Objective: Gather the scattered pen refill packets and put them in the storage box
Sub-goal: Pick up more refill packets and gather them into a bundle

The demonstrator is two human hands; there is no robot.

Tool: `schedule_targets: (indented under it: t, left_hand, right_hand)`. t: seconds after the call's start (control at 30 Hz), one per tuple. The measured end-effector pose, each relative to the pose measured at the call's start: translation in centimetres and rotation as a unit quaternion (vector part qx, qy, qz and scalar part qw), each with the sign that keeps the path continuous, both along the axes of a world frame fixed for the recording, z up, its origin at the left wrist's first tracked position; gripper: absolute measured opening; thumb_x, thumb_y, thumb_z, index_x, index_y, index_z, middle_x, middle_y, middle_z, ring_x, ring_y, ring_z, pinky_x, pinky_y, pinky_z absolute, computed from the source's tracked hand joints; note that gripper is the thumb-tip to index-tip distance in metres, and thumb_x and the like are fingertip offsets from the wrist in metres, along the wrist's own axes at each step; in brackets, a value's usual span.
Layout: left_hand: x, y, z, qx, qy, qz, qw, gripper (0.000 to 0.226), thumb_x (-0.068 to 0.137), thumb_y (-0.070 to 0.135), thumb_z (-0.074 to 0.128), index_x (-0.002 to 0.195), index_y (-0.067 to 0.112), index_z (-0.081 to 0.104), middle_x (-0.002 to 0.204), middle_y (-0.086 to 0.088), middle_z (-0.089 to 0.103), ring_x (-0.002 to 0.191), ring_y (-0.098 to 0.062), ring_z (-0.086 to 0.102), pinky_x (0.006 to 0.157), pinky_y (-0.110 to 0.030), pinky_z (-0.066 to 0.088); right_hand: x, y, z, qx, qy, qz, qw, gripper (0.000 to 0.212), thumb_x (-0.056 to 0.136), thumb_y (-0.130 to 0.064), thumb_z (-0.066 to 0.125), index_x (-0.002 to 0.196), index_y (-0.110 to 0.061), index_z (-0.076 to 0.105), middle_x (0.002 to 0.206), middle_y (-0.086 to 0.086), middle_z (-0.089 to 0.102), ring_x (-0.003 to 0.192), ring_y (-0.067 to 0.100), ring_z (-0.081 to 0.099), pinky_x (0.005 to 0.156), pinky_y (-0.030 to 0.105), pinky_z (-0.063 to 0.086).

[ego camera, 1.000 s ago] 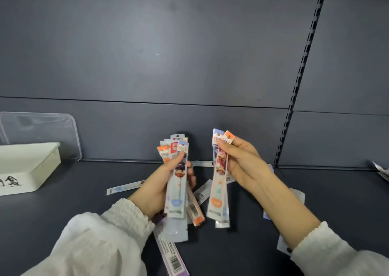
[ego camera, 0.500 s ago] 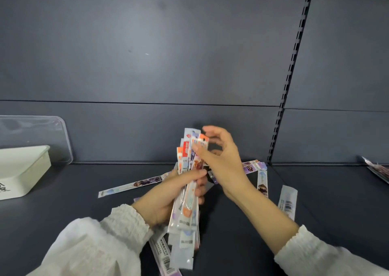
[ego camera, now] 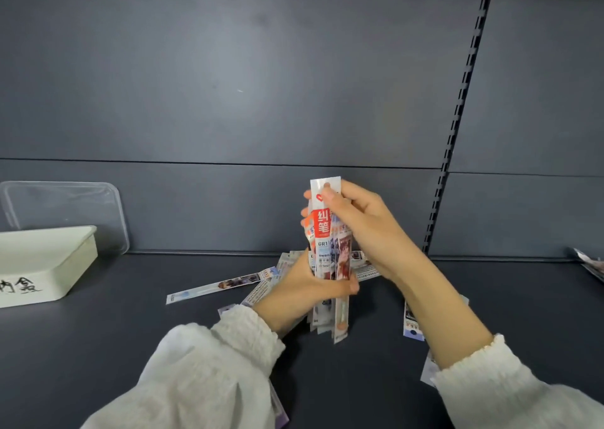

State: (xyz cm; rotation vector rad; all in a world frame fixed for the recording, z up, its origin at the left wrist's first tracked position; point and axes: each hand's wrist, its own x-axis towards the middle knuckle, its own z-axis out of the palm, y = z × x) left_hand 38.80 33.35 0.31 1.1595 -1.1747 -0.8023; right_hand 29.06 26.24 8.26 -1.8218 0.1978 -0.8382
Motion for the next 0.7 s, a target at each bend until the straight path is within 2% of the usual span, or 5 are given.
schedule_targets:
  t: [0.2, 0.33, 0.43, 0.57, 0.7]
  left_hand:
    - [0.0, -0.2, -0.7, 0.079, 0.05, -0.11, 0.99, 0.014, 0.084, 0.0, 0.063, 0.093, 0.008, 0.057, 0.072, -0.009, 0.066, 0.067, -0.023, 0.067, 0.074, -0.039, 0.057]
    - [-0.1, -0.3, -0.4, 0.089, 0.123, -0.138, 0.979, 0.009, 0.083, 0.009, 0.057, 0.091, 0.009, 0.052, 0.059, -0.004, 0.05, 0.05, -0.017, 0.052, 0.06, -0.034, 0.051]
    - [-0.4, -0.3, 0.5, 0.082, 0.174, -0.126, 0.973, 0.008, 0.082, 0.009, 0.058, 0.088, 0.009, 0.053, 0.057, -0.004, 0.048, 0.045, -0.016, 0.047, 0.051, -0.03, 0.046]
    - [-1.9, 0.1, 2.8, 0.098, 0.138, -0.117, 0.979, 0.007, 0.086, 0.013, 0.064, 0.088, 0.01, 0.058, 0.068, -0.01, 0.062, 0.048, -0.019, 0.054, 0.05, -0.03, 0.05]
    - [-5.0, -0.9, 4.5, 0.124, 0.136, -0.08, 0.98, 0.036, 0.085, 0.025, 0.065, 0.117, 0.009, 0.06, 0.099, -0.017, 0.074, 0.074, -0.024, 0.072, 0.061, -0.034, 0.059]
  right_hand:
    - [0.0, -1.5, -0.4, 0.139, -0.03, 0.038, 0.989, 0.02, 0.092, -0.031, 0.056, 0.106, -0.021, 0.066, 0.104, 0.005, 0.074, 0.098, 0.023, 0.069, 0.089, 0.042, 0.055]
    - [0.4, -2.6, -1.2, 0.209, -0.052, 0.056, 0.975, 0.049, 0.081, -0.029, 0.069, 0.127, -0.024, 0.053, 0.123, 0.022, 0.062, 0.11, 0.036, 0.061, 0.1, 0.052, 0.047]
    - [0.3, -2.9, -2.0, 0.231, 0.0, 0.041, 0.972, 0.062, 0.075, -0.02, 0.074, 0.132, -0.021, 0.047, 0.124, 0.019, 0.063, 0.113, 0.036, 0.063, 0.098, 0.05, 0.05]
    - [-1.3, -3.0, -2.5, 0.231, 0.019, 0.021, 0.972, 0.035, 0.087, -0.014, 0.066, 0.121, -0.01, 0.058, 0.11, 0.014, 0.072, 0.102, 0.025, 0.07, 0.093, 0.043, 0.054]
    - [-4.6, -4.9, -1.9, 0.222, -0.009, -0.022, 0.975, 0.03, 0.086, -0.012, 0.068, 0.115, -0.008, 0.062, 0.104, 0.013, 0.074, 0.094, 0.023, 0.072, 0.085, 0.039, 0.058]
